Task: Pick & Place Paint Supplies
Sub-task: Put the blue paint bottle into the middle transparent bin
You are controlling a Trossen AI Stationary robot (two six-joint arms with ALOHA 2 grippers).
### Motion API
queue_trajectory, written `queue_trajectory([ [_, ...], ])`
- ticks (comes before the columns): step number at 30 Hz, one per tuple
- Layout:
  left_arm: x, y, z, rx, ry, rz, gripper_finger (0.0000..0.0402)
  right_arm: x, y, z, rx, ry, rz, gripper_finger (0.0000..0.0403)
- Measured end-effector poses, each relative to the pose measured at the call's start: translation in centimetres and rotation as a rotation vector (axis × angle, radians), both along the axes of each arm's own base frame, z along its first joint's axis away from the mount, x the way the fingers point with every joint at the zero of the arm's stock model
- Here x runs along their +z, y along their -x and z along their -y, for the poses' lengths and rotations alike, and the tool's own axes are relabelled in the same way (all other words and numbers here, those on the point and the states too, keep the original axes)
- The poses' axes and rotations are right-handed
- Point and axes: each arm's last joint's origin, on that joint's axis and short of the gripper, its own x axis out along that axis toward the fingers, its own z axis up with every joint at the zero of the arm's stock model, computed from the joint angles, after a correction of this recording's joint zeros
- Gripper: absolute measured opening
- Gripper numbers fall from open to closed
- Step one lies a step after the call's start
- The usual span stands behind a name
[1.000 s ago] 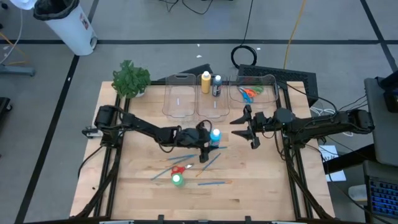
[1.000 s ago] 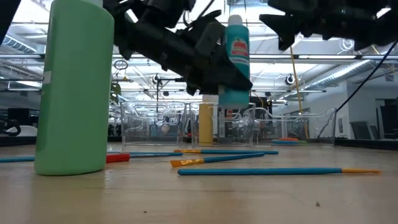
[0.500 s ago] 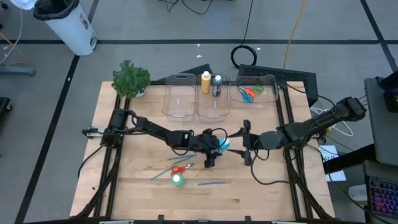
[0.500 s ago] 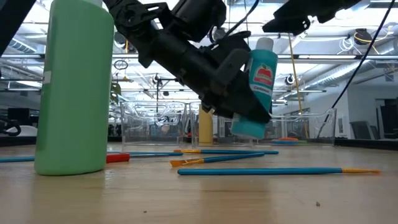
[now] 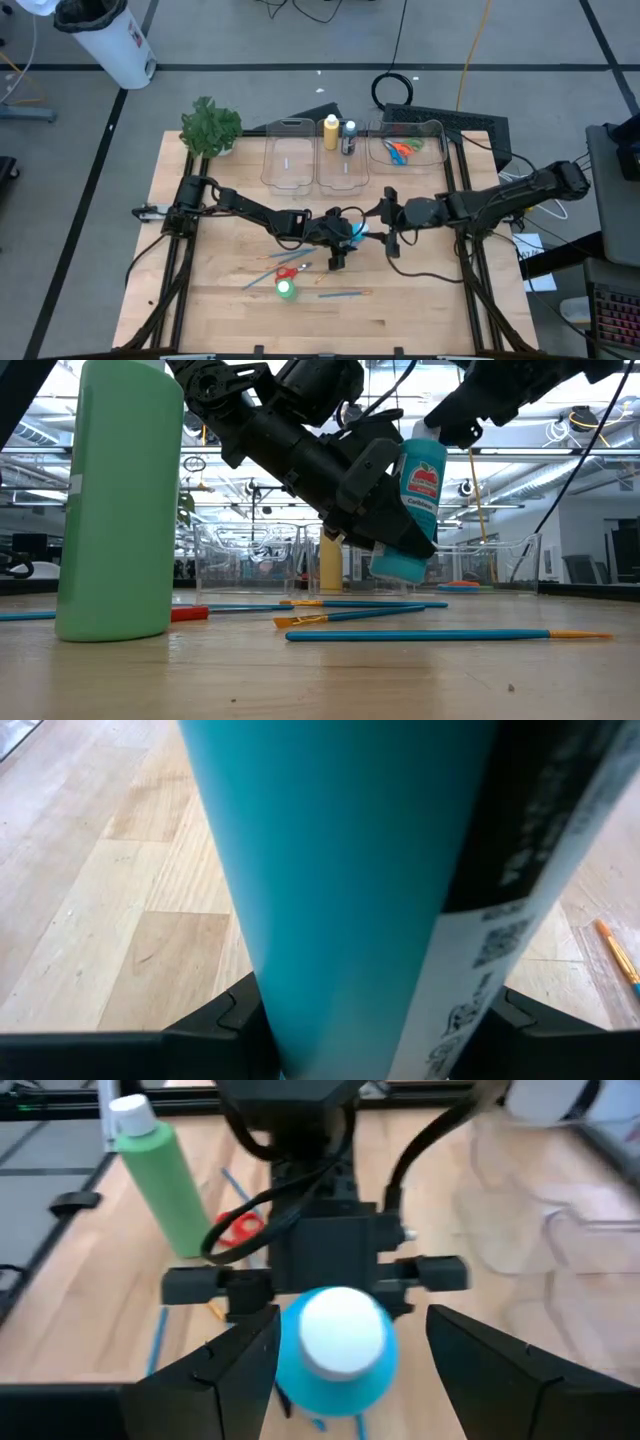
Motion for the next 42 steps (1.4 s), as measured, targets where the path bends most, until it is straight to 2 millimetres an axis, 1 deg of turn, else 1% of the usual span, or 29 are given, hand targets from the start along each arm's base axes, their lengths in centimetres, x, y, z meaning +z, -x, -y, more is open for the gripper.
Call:
queue_trajectory([
  [4,0.0,0.0,0.0,0.001,0.0,-0.001,0.0204,-0.3,-0.3,0.5,-0.015,-0.015,-0.014,0.0241],
  [7,0.0,0.0,0.0,0.004,0.0,-0.001,0.0204,-0.3,-0.3,0.7,-0.014,-0.022,-0.015,0.0229],
  [10,0.0,0.0,0.0,0.004,0.001,-0.001,0.0204,-0.3,-0.3,0.7,0.0,-0.03,-0.017,0.02],
  [16,0.0,0.0,-0.1,0.004,-0.003,-0.002,0.0204,-0.3,-0.3,0.6,0.038,-0.013,-0.022,0.0116],
  [18,0.0,0.0,0.0,0.005,-0.001,-0.003,0.0205,-0.3,-0.3,0.5,0.078,-0.006,-0.018,0.0101],
  [22,0.0,0.0,0.1,0.023,0.037,-0.001,0.0205,-0.2,-0.3,0.5,0.11,-0.003,-0.006,0.0101],
  [30,0.1,0.0,0.3,0.028,0.042,0.004,0.0205,-0.1,-0.4,0.4,0.119,-0.001,0.007,0.0101],
  [33,0.6,0.2,0.4,0.035,0.053,0.013,0.0209,0.2,-0.3,0.4,0.12,-0.003,0.024,0.0101],
  [37,2.4,0.6,0.7,0.035,0.059,0.038,0.0237,0.9,0.1,0.5,0.112,0.002,0.06,0.0101],
  [40,4.5,1.1,0.7,0.028,0.057,0.071,0.0261,1.0,0.6,0.5,0.112,0.01,0.049,0.0101],
  [42,5.5,1.4,0.6,0.027,0.053,0.075,0.0274,1.1,0.9,0.3,0.118,0.011,0.044,0.0101],
])
